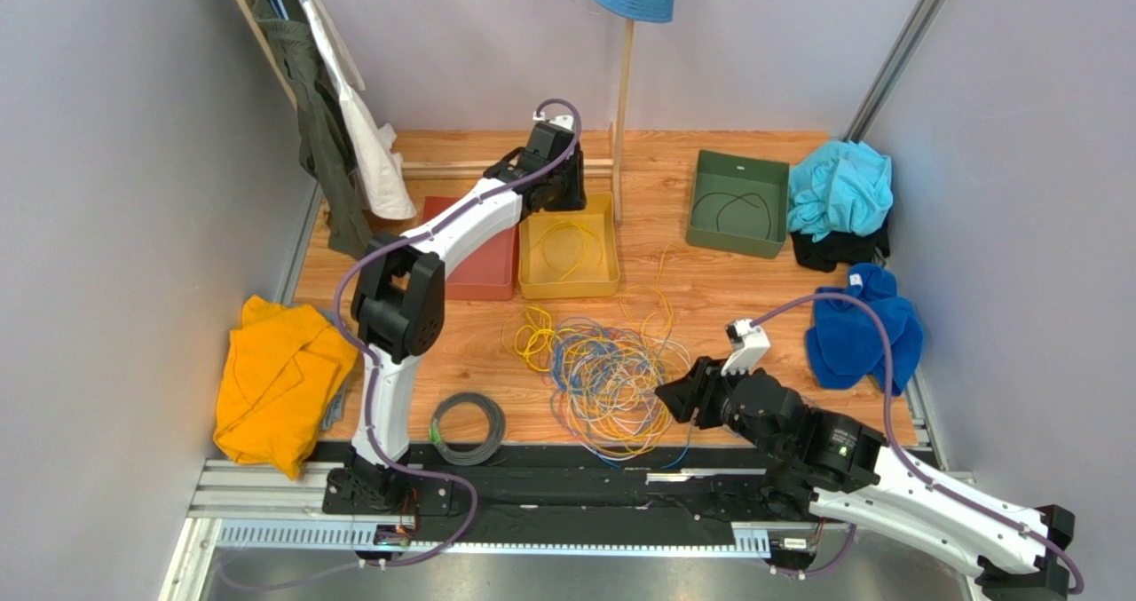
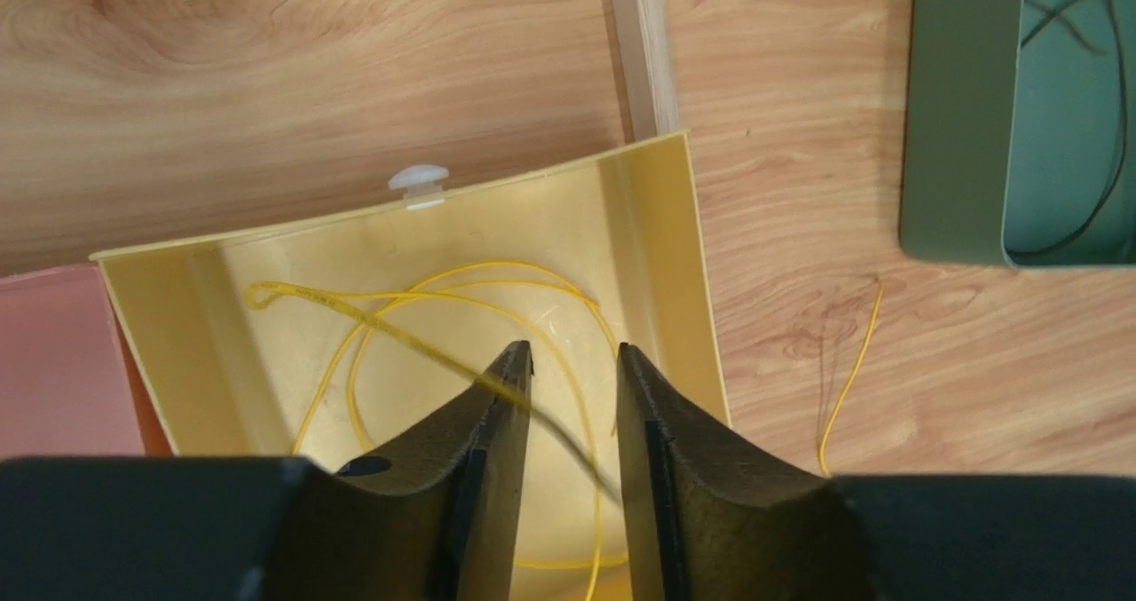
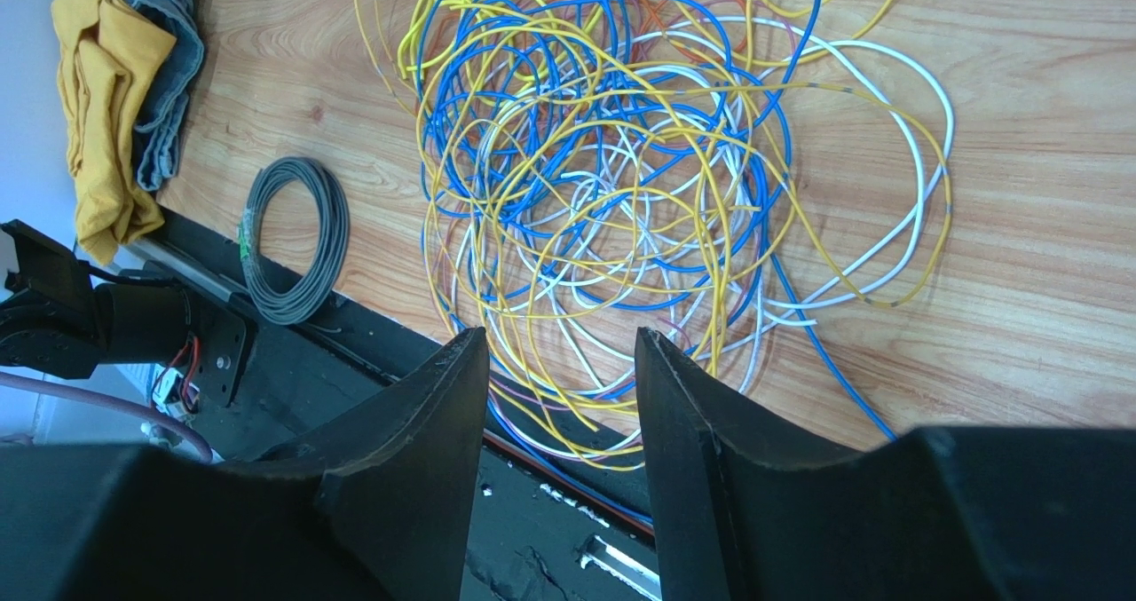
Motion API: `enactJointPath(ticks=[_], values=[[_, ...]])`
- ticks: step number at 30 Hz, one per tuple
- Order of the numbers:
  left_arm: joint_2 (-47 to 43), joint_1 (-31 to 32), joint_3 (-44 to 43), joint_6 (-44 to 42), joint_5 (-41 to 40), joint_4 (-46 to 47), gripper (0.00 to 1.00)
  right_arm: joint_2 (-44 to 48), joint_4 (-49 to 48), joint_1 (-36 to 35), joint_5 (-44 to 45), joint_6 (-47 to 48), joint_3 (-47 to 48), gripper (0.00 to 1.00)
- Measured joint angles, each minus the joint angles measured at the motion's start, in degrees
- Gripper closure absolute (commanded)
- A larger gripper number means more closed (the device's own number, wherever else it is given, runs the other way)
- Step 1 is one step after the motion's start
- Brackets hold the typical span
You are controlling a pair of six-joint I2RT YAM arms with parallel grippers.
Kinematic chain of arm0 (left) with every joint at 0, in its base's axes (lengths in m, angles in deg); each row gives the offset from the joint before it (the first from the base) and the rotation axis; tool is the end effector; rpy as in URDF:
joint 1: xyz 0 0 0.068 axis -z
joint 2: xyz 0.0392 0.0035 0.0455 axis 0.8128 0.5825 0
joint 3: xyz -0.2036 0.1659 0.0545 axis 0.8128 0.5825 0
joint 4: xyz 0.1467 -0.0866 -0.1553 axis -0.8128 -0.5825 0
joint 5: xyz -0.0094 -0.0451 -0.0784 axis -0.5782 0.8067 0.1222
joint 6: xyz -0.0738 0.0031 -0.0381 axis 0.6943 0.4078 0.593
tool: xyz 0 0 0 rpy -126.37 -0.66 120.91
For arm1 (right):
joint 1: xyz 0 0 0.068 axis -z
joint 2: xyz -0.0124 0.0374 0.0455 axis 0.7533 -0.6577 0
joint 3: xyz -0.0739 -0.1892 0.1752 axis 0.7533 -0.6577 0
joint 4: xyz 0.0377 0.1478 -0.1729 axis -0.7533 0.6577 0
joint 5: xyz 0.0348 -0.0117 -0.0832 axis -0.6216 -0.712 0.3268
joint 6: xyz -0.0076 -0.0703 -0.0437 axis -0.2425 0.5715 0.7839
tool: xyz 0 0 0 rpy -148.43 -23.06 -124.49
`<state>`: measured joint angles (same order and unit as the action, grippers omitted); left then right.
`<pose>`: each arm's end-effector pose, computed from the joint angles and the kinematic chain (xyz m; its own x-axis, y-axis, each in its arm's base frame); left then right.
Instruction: Untangle the cables
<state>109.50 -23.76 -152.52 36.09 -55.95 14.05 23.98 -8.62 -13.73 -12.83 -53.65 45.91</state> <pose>0.4218 -0.2458 0.2329 -0.7130 -0.1263 -0.6897 0.1607 0.9281 -0.3360 0.0716 0.0816 0.1922 -0.6571 0.1974 -0.7275 -0.3045 0.8133 0.4957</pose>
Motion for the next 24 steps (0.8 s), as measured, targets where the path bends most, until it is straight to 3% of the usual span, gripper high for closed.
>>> enactJointPath(ticks=[3, 11, 15, 17, 18, 24], values=[[-0.11, 0.00, -0.87, 0.46, 0.22, -2.23, 0.51, -0.20, -0.33, 0.00, -0.09, -0.22, -0.35, 0.52], [-1.27, 0.07, -6.88, 0.72, 0.02, -16.11, 0.51, -1.38, -2.14, 0.00, -0.63, -0.52, -0.35, 0.52], [-10.36, 0.37, 4.59, 1.18, -0.52, -14.91, 0.50, -1.38, -2.62, 0.00, -0.61, -0.57, -0.35, 0.48], [-18.97, 1.31, 14.75, 1.33, -1.27, -12.57, 0.47, -1.42, -2.75, 0.00, -0.17, -0.59, -0.35, 0.47], [-23.37, 2.38, 18.93, 1.31, -1.92, -11.74, 0.24, -1.51, -2.78, 0.00, 0.07, -0.59, -0.35, 0.47], [-41.72, 20.04, 38.21, 2.25, -5.92, -0.70, 0.23, -3.15, -3.13, 0.00, 0.94, -0.44, -0.33, 0.47]])
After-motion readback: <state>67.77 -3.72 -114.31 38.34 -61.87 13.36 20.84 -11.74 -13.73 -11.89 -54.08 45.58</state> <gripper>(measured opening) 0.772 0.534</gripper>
